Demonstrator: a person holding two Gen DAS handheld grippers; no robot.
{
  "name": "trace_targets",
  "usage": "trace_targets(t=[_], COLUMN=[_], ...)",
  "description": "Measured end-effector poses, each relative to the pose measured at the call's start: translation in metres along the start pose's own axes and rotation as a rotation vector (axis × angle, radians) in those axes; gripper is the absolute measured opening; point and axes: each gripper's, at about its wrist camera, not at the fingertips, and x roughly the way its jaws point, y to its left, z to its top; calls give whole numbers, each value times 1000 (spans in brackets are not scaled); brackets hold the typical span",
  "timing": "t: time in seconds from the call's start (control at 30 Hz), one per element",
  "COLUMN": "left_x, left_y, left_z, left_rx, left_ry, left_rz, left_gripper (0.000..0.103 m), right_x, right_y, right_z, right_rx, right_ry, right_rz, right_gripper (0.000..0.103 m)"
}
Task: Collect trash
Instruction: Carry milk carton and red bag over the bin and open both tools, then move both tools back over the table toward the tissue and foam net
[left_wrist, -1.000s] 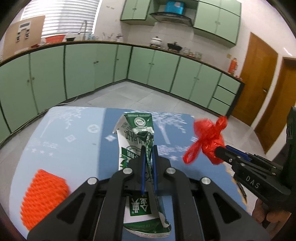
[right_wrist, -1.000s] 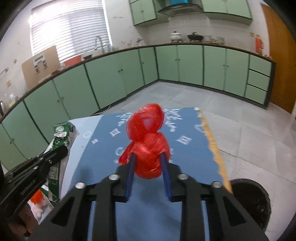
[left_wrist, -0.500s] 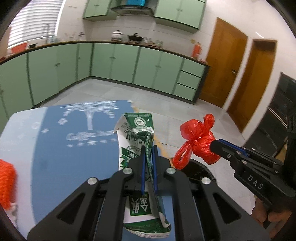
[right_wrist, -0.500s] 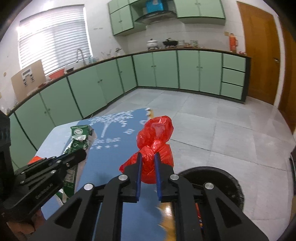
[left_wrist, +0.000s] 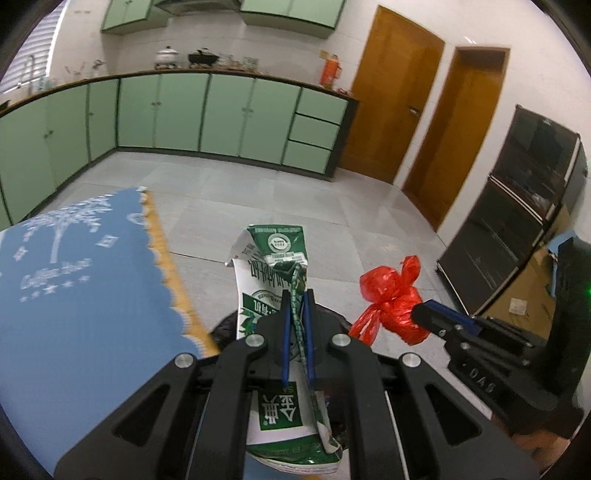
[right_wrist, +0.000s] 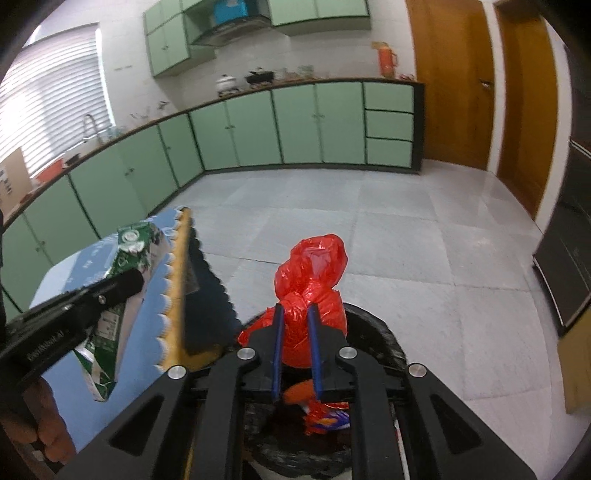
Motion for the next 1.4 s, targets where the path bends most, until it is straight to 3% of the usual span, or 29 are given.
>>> trace_targets(t=[0.33, 0.4, 0.47, 0.53, 0.57, 0.73, 0.9, 1.07, 1.2, 1.4], left_x=[61, 69, 74, 76, 74, 61, 29, -24, -81, -156], left_y=[-29, -30, -29, -30, -28, -25, -9, 19, 52, 119], left_z=[-4, -7, -7, -8, -7, -2, 6, 12, 9, -13], left_rx=[55, 50, 45, 48, 48, 49, 22, -16, -31, -95], left_ry=[104, 128, 137, 140, 137, 103, 38, -56, -136, -186], left_rz=[-35, -42, -38, -33, -32, -19, 15, 77, 175, 367], left_gripper=[6, 10, 14, 26, 32, 32, 33, 33, 37, 41], right_x=[30, 35, 41, 45, 46, 40, 21, -10, -31, -49], right_y=[-45, -53, -56, -59, -60, -62, -52, -18, 19, 92], right_z=[-15, -19, -21, -23, -25, -25, -16, 0, 9, 12], right_rx=[51, 51, 53, 51, 50, 50, 19, -18, -54, -115], right_ry=[68, 83, 101, 111, 114, 102, 41, -42, -103, -159], right_rz=[-37, -42, -42, -50, -54, -64, -78, -46, 9, 125], right_gripper=[13, 14, 18, 22, 31, 45, 61, 69, 76, 81])
